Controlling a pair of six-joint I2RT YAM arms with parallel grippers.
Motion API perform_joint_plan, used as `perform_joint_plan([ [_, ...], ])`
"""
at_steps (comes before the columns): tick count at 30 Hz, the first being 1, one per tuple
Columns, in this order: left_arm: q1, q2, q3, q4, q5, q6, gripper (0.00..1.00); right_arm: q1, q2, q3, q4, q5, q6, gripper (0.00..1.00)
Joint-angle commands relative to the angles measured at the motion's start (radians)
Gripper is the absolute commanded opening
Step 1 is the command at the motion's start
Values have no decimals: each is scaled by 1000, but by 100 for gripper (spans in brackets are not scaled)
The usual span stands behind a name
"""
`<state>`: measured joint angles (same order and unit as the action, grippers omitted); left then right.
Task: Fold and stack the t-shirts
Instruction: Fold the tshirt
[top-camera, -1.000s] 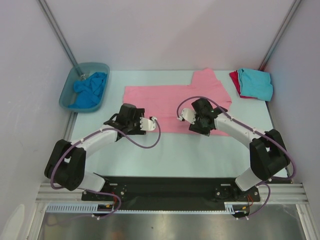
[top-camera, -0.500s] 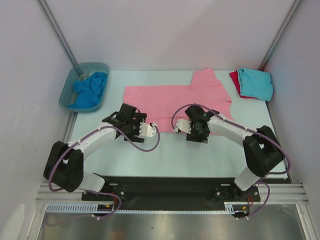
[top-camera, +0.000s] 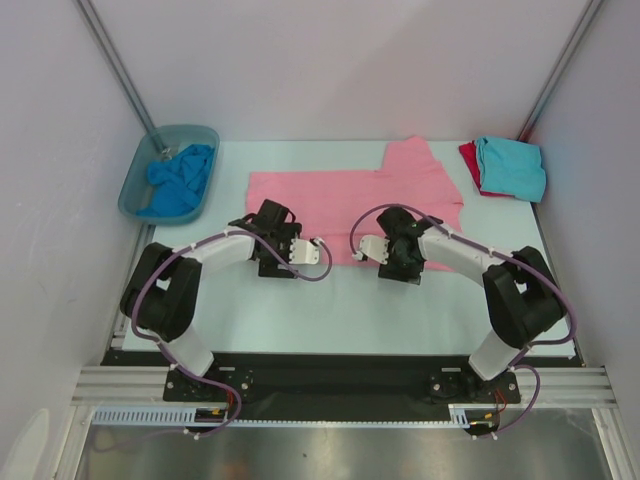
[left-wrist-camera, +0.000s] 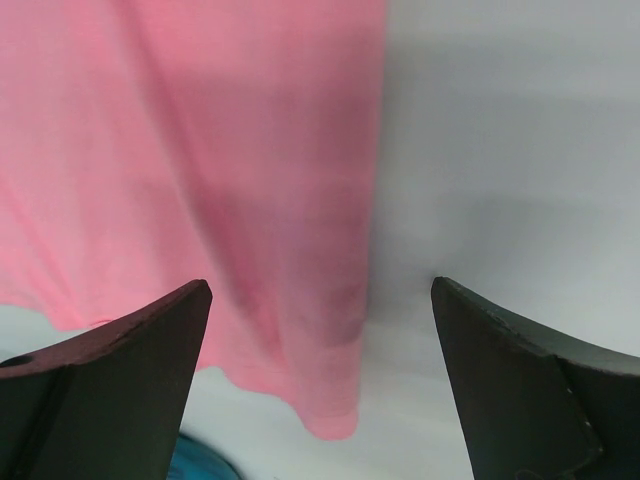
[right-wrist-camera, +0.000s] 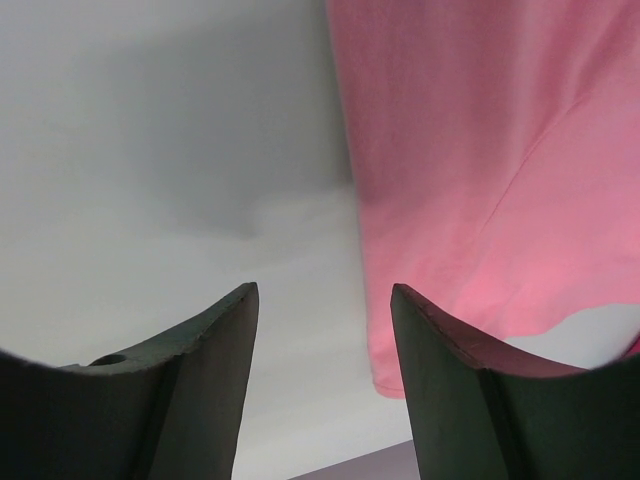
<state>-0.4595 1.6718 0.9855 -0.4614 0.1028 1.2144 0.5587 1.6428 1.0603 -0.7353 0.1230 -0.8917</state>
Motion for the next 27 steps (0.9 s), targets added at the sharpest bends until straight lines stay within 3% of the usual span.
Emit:
perform_joint_plan([
  [1, -16, -1, -11, 107, -29, -16, 98, -25, -1, 7, 19, -6, 2, 61],
  [10, -21, 11, -31, 188, -46, 4, 97, -63, 12, -74, 138, 29, -18, 59],
  [21, -27, 32, -42, 247, -66, 17, 93, -83, 91, -54, 264, 63, -24, 59],
  [27, -28, 25, -47, 251, -63, 25, 77, -85, 111, -36, 287, 69, -24, 57],
])
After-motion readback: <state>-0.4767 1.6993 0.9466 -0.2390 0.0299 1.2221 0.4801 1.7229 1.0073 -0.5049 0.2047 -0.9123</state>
